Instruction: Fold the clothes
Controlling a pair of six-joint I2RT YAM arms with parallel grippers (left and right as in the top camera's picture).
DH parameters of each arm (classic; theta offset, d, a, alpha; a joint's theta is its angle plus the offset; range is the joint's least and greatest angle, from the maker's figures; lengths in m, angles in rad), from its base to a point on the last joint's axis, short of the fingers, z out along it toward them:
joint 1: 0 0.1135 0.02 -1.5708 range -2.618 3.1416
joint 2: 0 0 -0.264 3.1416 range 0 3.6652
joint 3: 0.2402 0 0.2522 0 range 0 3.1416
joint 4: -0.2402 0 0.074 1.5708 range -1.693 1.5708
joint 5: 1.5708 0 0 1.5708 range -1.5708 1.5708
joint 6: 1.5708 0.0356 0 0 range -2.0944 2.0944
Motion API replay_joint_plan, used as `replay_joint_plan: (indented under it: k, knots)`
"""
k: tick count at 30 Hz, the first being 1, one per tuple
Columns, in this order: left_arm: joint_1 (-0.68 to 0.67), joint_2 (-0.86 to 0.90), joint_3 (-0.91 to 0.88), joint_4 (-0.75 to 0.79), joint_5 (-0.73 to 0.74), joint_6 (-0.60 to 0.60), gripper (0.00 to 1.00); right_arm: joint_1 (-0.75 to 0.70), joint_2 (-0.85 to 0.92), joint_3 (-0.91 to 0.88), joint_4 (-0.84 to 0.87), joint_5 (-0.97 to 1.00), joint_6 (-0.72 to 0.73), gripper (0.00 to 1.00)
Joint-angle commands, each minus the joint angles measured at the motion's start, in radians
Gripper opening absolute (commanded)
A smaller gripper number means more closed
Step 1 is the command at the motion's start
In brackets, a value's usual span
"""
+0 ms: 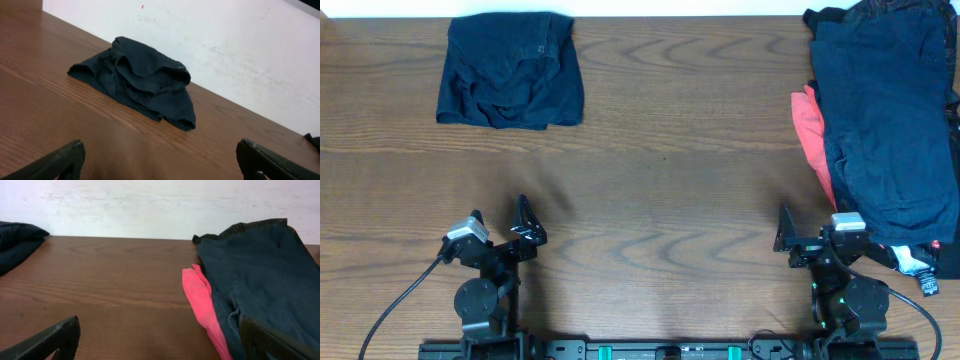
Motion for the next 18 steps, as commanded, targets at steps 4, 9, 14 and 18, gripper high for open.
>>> replay_joint_plan:
  k: [4, 9, 14, 18]
  knots:
    - [-0.004, -0.006, -0.009, -0.031, 0.032, -0.014, 0.98, -0.012, -0.006, -0.006, 0.048, -0.072, 0.033, 0.99]
    - [-0.004, -0.006, 0.001, 0.023, 0.195, 0.007, 0.98, -0.012, -0.006, -0.006, 0.153, -0.229, 0.032, 0.99]
    - [-0.004, 0.051, 0.086, -0.035, 0.213, 0.079, 0.98, -0.013, 0.005, 0.004, 0.149, -0.229, 0.01, 0.99]
    - [-0.004, 0.186, 0.204, -0.1, 0.213, 0.129, 0.98, -0.013, 0.063, 0.058, 0.122, -0.229, -0.014, 0.99]
